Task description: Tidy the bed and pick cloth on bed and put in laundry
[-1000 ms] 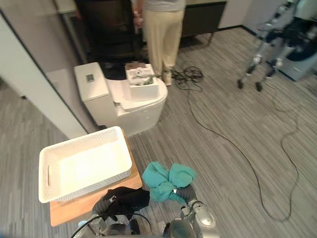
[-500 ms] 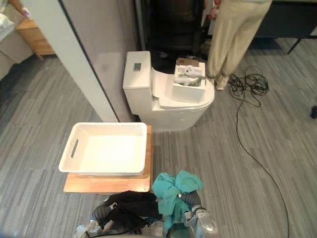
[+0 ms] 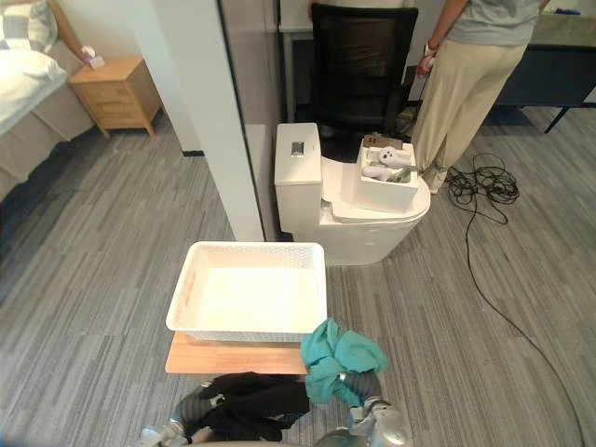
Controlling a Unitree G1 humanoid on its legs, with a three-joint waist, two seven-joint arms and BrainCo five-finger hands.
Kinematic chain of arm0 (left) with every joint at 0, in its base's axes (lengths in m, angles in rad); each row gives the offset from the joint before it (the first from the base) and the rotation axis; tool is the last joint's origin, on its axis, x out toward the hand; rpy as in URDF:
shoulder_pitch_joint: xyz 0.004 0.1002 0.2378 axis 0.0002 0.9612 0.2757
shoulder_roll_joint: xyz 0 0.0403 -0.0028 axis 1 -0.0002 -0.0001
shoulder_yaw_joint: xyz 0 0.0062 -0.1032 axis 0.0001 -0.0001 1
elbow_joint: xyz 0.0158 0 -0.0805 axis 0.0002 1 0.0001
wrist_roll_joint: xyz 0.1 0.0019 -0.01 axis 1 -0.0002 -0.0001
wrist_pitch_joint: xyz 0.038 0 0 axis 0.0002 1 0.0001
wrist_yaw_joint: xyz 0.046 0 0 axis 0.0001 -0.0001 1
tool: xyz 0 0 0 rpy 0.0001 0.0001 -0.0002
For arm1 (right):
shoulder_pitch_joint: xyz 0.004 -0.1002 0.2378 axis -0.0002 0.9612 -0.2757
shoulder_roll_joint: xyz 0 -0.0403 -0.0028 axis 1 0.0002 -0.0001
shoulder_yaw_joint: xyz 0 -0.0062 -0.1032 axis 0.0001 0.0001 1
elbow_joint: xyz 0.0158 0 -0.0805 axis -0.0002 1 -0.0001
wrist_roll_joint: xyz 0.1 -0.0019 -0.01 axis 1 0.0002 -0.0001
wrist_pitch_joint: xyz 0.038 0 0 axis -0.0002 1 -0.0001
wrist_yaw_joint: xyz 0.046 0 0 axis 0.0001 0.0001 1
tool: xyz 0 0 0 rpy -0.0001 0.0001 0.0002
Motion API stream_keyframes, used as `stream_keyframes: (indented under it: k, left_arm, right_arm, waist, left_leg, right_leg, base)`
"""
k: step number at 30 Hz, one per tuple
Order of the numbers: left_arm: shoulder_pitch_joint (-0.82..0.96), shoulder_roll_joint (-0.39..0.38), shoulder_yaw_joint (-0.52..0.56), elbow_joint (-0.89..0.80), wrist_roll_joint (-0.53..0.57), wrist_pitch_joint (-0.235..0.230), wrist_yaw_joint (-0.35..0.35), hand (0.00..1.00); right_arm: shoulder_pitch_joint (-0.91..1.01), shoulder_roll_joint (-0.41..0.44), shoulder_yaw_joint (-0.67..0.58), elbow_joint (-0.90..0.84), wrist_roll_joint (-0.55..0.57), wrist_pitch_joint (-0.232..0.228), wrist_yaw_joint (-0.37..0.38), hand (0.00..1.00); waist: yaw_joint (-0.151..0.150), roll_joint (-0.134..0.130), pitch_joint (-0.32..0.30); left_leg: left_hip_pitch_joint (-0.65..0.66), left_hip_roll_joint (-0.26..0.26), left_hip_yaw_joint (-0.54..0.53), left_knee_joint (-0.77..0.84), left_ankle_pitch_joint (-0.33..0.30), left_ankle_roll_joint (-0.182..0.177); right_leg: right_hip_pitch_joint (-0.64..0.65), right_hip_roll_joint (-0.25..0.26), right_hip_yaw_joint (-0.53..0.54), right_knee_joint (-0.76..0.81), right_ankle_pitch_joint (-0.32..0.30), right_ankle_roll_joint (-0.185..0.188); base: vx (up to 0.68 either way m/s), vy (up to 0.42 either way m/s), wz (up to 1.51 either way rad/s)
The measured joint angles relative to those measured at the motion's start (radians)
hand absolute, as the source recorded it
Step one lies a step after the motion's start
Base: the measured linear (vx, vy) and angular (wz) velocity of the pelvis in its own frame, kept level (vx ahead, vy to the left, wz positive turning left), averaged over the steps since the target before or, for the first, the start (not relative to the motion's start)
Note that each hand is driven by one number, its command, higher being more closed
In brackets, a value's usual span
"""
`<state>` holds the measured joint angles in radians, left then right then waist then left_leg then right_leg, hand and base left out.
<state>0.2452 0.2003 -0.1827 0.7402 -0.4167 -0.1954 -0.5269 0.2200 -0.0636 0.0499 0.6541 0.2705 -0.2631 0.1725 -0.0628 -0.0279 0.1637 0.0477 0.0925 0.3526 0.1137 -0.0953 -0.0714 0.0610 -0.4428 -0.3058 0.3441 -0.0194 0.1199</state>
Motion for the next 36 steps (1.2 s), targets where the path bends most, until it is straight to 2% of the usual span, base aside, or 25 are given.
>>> stream_keyframes:
  k: [1,2,3,4,5,6,7,9,10,13,14,18,21,24,28,31,36]
  left_arm:
    - [0.002,-0.001,-0.017,-0.002,0.001,0.007,-0.008,1.00]
    - [0.004,-0.001,-0.017,-0.003,0.001,0.009,-0.014,1.00]
    - [0.013,0.001,-0.018,-0.003,0.001,0.009,-0.016,1.00]
    - [0.012,0.009,-0.022,-0.003,0.001,0.014,-0.016,1.00]
    - [0.008,0.012,-0.022,-0.003,-0.001,0.014,-0.015,1.00]
    - [0.000,0.013,-0.022,-0.003,-0.003,0.016,-0.011,1.00]
    - [-0.007,0.006,-0.024,-0.005,-0.004,0.020,-0.009,1.00]
    - [-0.011,-0.004,-0.034,-0.011,-0.003,0.033,0.026,1.00]
    - [-0.023,-0.017,-0.039,-0.011,-0.003,0.035,0.053,1.00]
    - [-0.036,-0.041,-0.045,-0.019,-0.004,0.035,0.106,1.00]
    - [-0.033,-0.042,-0.046,-0.024,-0.017,0.039,0.121,1.00]
    - [-0.026,-0.044,-0.035,-0.029,-0.075,0.063,0.126,1.00]
    - [-0.001,-0.049,0.009,-0.031,-0.075,0.067,0.114,1.00]
    - [0.026,-0.050,0.047,-0.032,-0.090,0.083,0.109,1.00]
    - [0.044,-0.054,0.079,-0.032,-0.111,0.097,0.096,1.00]
    - [0.044,-0.056,0.088,-0.032,-0.111,0.097,0.095,1.00]
    - [0.046,-0.059,0.114,-0.027,-0.111,0.097,0.090,1.00]
  right_arm:
    - [0.004,0.005,0.005,0.000,0.009,-0.009,-0.003,1.00]
    - [0.005,0.010,0.014,0.000,0.011,-0.013,-0.003,1.00]
    - [0.006,0.019,0.030,-0.003,0.005,-0.022,0.000,1.00]
    - [0.009,0.025,0.047,-0.011,-0.001,-0.025,0.006,1.00]
    - [0.009,0.027,0.052,-0.014,-0.001,-0.026,0.010,1.00]
    - [0.009,0.026,0.056,-0.028,-0.001,-0.026,0.015,1.00]
    - [0.009,0.024,0.056,-0.055,-0.001,-0.026,0.018,1.00]
    - [0.010,0.018,0.056,-0.089,0.000,-0.027,0.021,1.00]
    - [-0.007,0.016,0.058,-0.102,0.000,-0.027,0.021,1.00]
    - [-0.012,0.015,0.067,-0.143,-0.001,-0.029,0.013,1.00]
    - [-0.020,0.014,0.077,-0.178,-0.001,-0.029,-0.015,1.00]
    - [-0.034,0.013,0.053,-0.279,-0.013,-0.028,-0.082,1.00]
    - [-0.030,0.011,-0.025,-0.411,-0.027,-0.015,-0.114,1.00]
    - [-0.030,-0.008,-0.100,-0.569,-0.040,-0.005,-0.089,1.00]
    - [-0.100,-0.103,-0.145,-0.676,-0.040,0.017,0.002,1.00]
    - [-0.176,-0.153,-0.135,-0.675,-0.043,0.053,0.048,1.00]
    - [-0.262,-0.157,-0.094,-0.619,-0.091,0.118,0.053,1.00]
  waist:
    - [0.000,0.012,-0.006]
    - [-0.002,0.022,-0.007]
    - [-0.002,0.014,-0.013]
    - [-0.003,0.003,-0.020]
    - [-0.003,-0.001,-0.022]
    - [-0.002,-0.006,-0.026]
    - [-0.002,-0.007,-0.026]
    - [0.001,-0.013,-0.034]
    - [-0.004,0.004,-0.034]
    - [-0.003,0.017,-0.040]
    - [-0.001,0.016,-0.040]
    - [-0.002,0.014,-0.040]
    - [-0.003,0.014,-0.040]
    - [-0.003,0.015,-0.040]
    - [-0.006,0.013,-0.042]
    - [-0.002,0.013,-0.043]
    - [0.005,0.015,-0.046]
  left_leg:
    - [0.017,-0.005,0.003,-0.041,0.012,0.015]
    - [0.025,-0.008,0.006,-0.061,0.017,0.022]
    - [0.037,-0.009,0.004,-0.091,0.027,0.033]
    - [0.040,-0.009,-0.007,-0.113,0.037,0.041]
    - [0.040,-0.008,-0.012,-0.118,0.044,0.048]
    - [0.040,-0.011,-0.017,-0.125,0.065,0.047]
    - [0.039,-0.023,-0.021,-0.132,0.073,0.050]
    - [0.036,-0.046,-0.015,-0.138,0.074,0.050]
    - [0.040,-0.048,-0.021,-0.146,0.083,0.049]
    - [0.055,-0.041,-0.034,-0.151,0.090,0.041]
    - [0.073,-0.035,-0.037,-0.167,0.102,0.032]
    - [0.082,-0.025,-0.039,-0.207,0.126,0.025]
    - [0.088,-0.025,-0.038,-0.211,0.130,0.026]
    - [0.091,-0.028,-0.037,-0.217,0.136,0.032]
    - [0.081,-0.029,-0.040,-0.218,0.143,0.034]
    - [0.063,-0.029,-0.056,-0.218,0.151,0.031]
    - [0.046,-0.037,-0.093,-0.218,0.161,0.039]
  right_leg:
    - [-0.035,-0.002,-0.006,0.049,0.046,-0.069]
    - [-0.047,0.005,-0.006,0.064,0.043,-0.068]
    - [-0.055,0.044,0.002,0.074,-0.005,-0.029]
    - [-0.053,0.115,0.006,0.060,-0.068,-0.001]
    - [-0.052,0.155,0.007,0.039,-0.093,-0.002]
    - [-0.040,0.228,0.009,-0.030,-0.125,-0.013]
    - [-0.007,0.273,0.005,-0.147,-0.130,-0.022]
    - [0.040,0.277,0.020,-0.245,-0.121,-0.026]
    - [0.053,0.280,0.018,-0.266,-0.114,-0.029]
    - [0.076,0.292,0.017,-0.275,-0.110,-0.033]
    - [0.088,0.303,0.018,-0.275,-0.108,-0.037]
    - [0.083,0.314,0.018,-0.276,-0.107,-0.038]
    - [0.084,0.318,0.024,-0.275,-0.107,-0.038]
    - [0.083,0.312,0.039,-0.276,-0.108,-0.038]
    - [0.068,0.311,0.043,-0.276,-0.108,-0.037]
    - [0.061,0.310,0.031,-0.287,-0.106,-0.037]
    - [0.071,0.305,-0.008,-0.299,-0.095,-0.035]
  base:
    - [-0.02,0.328,0.03]
    - [0.04,0.256,0.04]
    - [0.06,0.163,0.15]
    - [0.07,0.118,0.23]
    - [0.09,0.046,0.30]
    - [0.13,0.000,0.20]
    - [0.14,-0.017,0.09]
    - [0.12,-0.021,-0.05]
    - [0.09,-0.011,0.01]
    - [0.06,-0.053,0.11]
    - [0.02,-0.035,0.09]
    - [-0.05,-0.037,0.04]
    - [-0.10,-0.020,-0.04]
    - [-0.11,0.010,-0.05]
    - [-0.13,0.025,0.02]
    - [-0.06,0.015,0.13]
    - [0.01,0.009,0.22]
